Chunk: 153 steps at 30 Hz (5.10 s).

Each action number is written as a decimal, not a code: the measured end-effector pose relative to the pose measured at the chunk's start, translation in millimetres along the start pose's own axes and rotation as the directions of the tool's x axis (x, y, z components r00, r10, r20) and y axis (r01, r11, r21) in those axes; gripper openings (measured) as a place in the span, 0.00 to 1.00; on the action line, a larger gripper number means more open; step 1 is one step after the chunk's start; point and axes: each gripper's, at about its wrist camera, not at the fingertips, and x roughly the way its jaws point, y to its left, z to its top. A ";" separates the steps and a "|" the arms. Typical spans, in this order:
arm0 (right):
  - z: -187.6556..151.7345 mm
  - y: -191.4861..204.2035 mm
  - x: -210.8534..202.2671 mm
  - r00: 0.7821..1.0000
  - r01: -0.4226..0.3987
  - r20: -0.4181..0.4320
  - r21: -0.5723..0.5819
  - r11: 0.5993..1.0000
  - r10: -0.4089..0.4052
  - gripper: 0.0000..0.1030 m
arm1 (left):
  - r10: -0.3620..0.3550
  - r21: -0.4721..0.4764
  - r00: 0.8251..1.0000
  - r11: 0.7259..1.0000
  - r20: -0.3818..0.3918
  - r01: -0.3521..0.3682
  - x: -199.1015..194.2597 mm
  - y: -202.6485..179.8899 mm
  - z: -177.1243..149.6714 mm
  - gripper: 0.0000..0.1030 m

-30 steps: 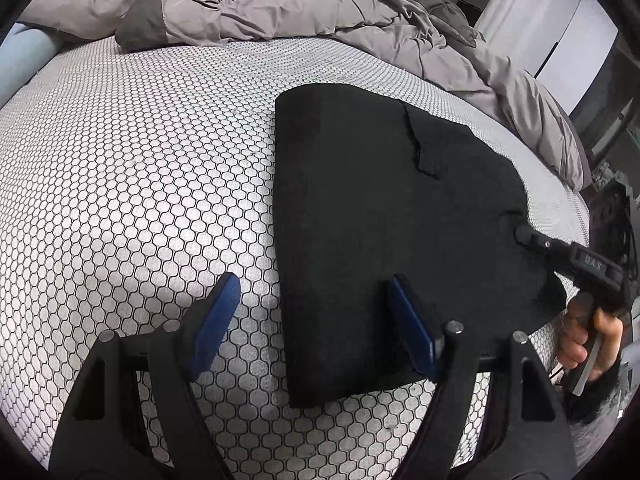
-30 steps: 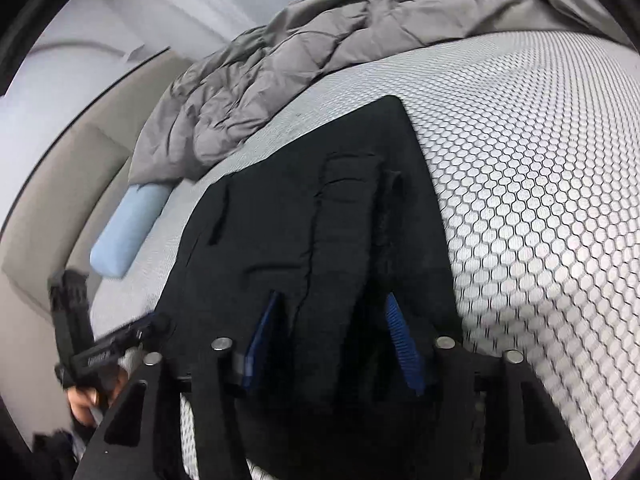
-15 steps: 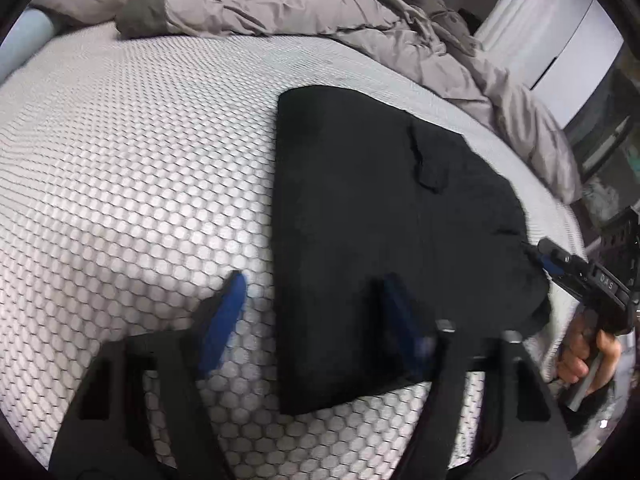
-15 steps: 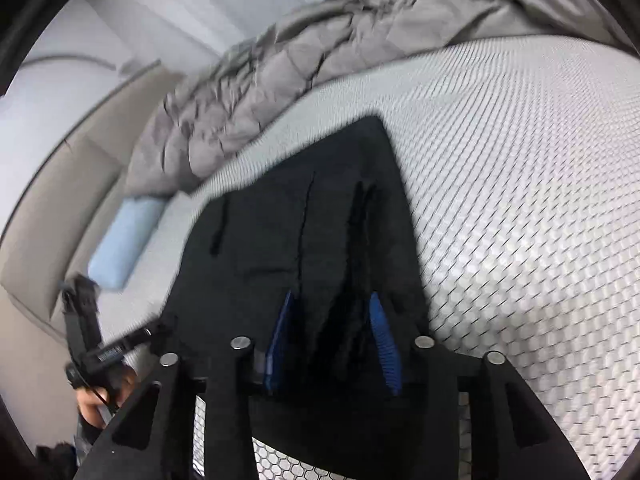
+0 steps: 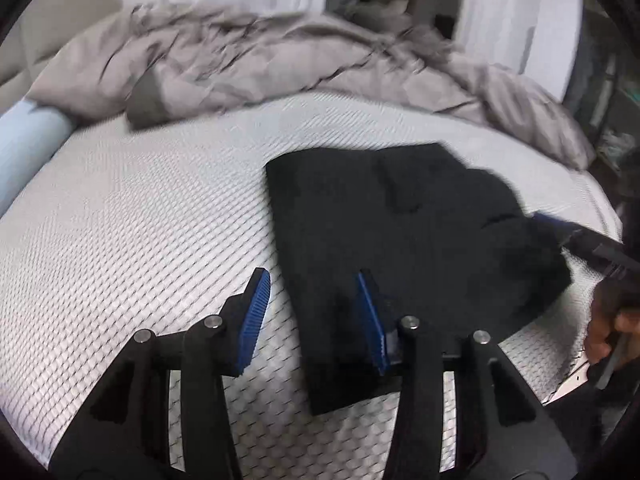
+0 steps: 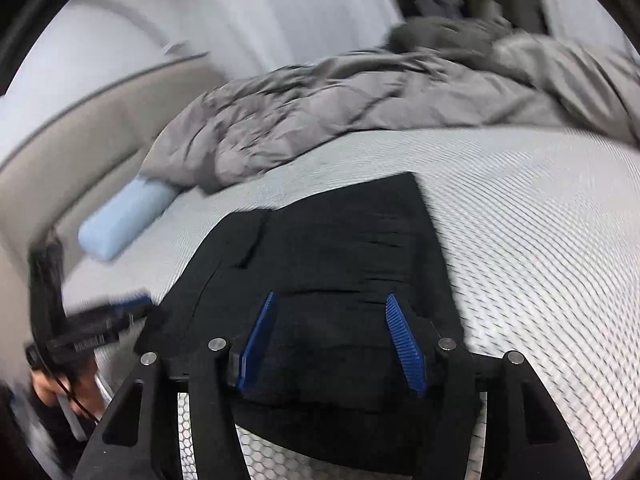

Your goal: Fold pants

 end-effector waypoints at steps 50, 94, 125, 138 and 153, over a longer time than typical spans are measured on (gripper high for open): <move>11.4 41.1 111.5 0.962 0.095 -0.238 -0.167 0.981 -0.134 0.35 | -0.100 0.143 0.972 0.981 -0.211 0.132 82.3 -24.0 49.4 0.29; -5.5 -31.2 9.8 0.961 0.157 -0.202 -0.157 0.975 -0.188 0.46 | -0.080 0.001 0.967 0.997 -0.240 0.083 -6.3 48.3 8.3 0.39; 26.6 -79.6 55.7 0.976 0.153 -0.189 0.229 0.961 -0.110 0.51 | -0.075 -0.164 0.974 0.986 -0.212 0.040 66.9 45.5 58.8 0.37; -9.2 -73.9 -15.4 0.961 0.228 -0.182 0.103 0.968 -0.207 0.60 | 0.051 -0.036 0.994 0.998 -0.098 -0.055 -18.7 39.3 9.6 0.57; -20.9 -6.3 -90.1 0.986 0.089 0.147 -0.056 0.994 -0.080 1.00 | 0.094 -0.001 0.978 0.995 0.184 -0.096 -89.7 -34.1 -18.1 0.99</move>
